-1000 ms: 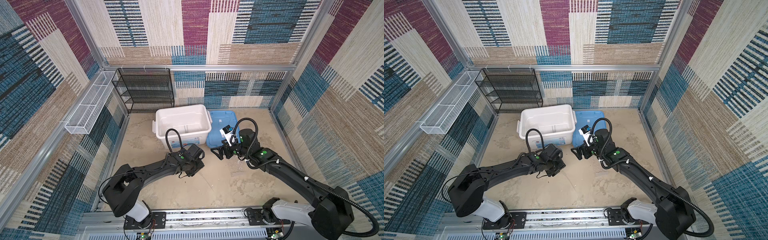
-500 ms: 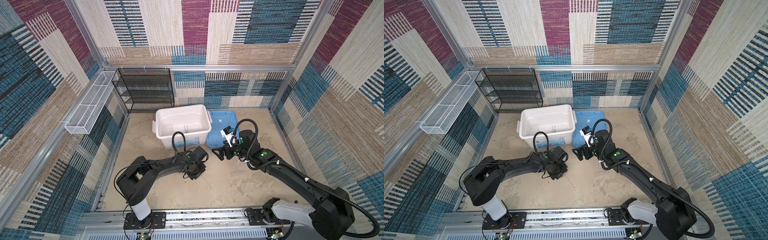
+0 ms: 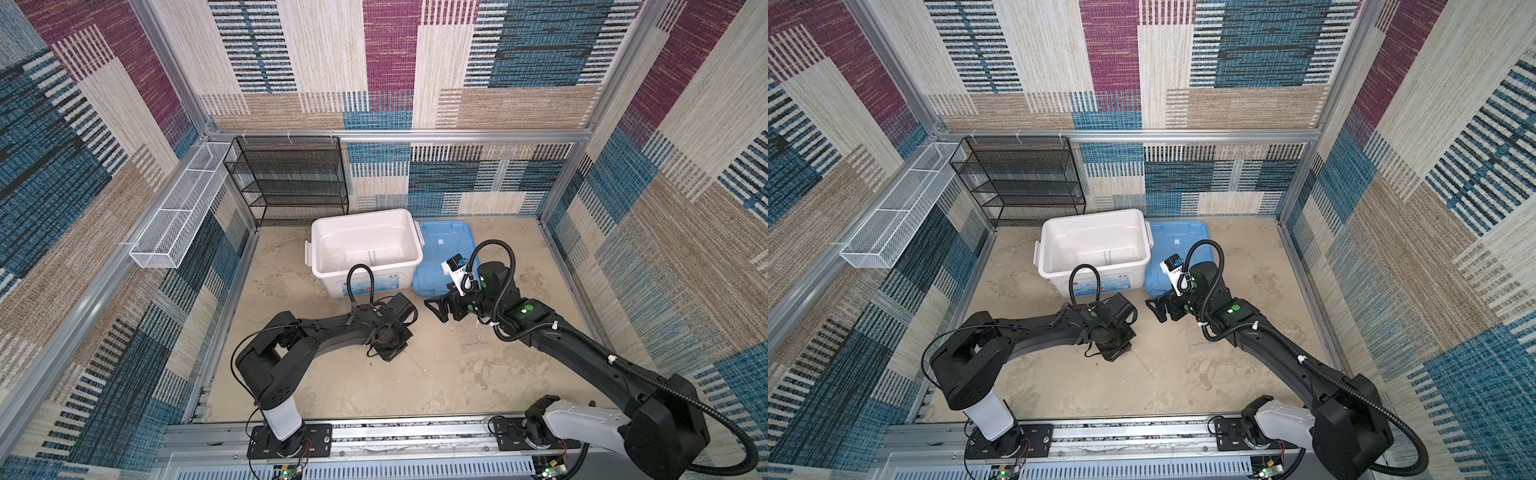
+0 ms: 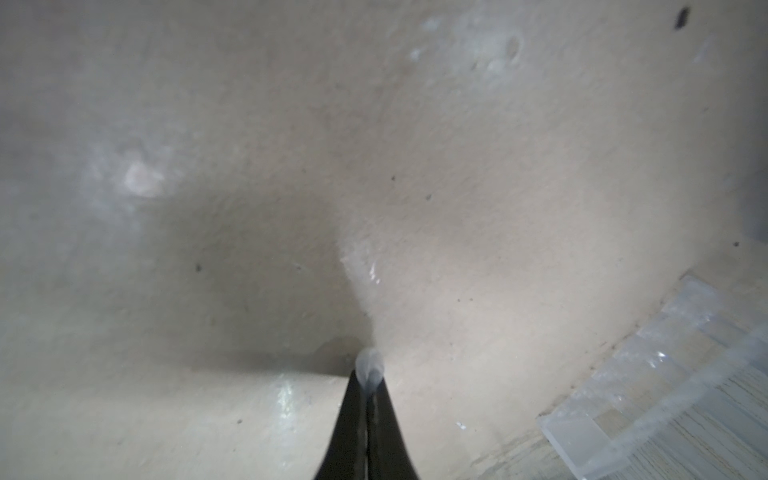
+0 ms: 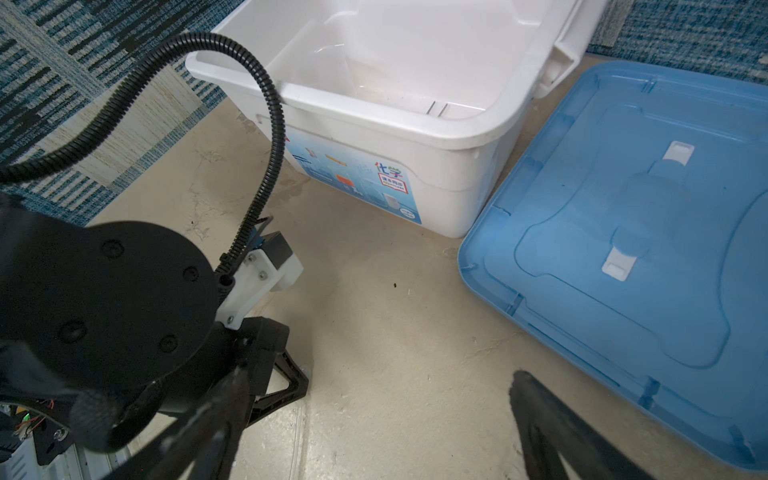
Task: Organize the chemistry lab equipment
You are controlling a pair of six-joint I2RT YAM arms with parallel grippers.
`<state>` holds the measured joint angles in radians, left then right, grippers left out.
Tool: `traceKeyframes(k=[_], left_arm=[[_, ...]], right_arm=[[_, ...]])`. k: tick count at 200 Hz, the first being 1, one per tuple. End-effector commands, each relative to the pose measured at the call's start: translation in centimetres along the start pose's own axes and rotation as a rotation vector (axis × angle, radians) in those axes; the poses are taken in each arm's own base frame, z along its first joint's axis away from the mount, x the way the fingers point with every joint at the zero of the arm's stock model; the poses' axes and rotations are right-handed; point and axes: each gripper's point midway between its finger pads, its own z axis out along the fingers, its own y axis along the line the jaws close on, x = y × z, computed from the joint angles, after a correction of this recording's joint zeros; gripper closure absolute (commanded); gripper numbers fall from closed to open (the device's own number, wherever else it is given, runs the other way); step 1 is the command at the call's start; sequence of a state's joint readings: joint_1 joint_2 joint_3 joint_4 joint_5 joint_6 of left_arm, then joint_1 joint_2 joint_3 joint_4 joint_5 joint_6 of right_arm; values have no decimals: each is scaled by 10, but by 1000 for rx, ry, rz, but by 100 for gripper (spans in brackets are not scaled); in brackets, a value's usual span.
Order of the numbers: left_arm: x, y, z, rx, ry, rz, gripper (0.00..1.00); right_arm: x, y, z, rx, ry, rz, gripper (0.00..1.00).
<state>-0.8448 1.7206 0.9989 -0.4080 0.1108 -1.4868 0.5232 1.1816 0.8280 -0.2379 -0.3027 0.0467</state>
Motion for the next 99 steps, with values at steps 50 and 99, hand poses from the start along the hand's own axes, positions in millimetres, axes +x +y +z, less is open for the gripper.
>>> traceKeyframes(k=[50, 99], left_arm=[[-35, -11, -70, 75, -180, 121, 97], [-85, -29, -169, 228, -450, 252, 98]], right_arm=[[-27, 6, -5, -23, -96, -17, 1], [-67, 27, -5, -139, -163, -16, 1]])
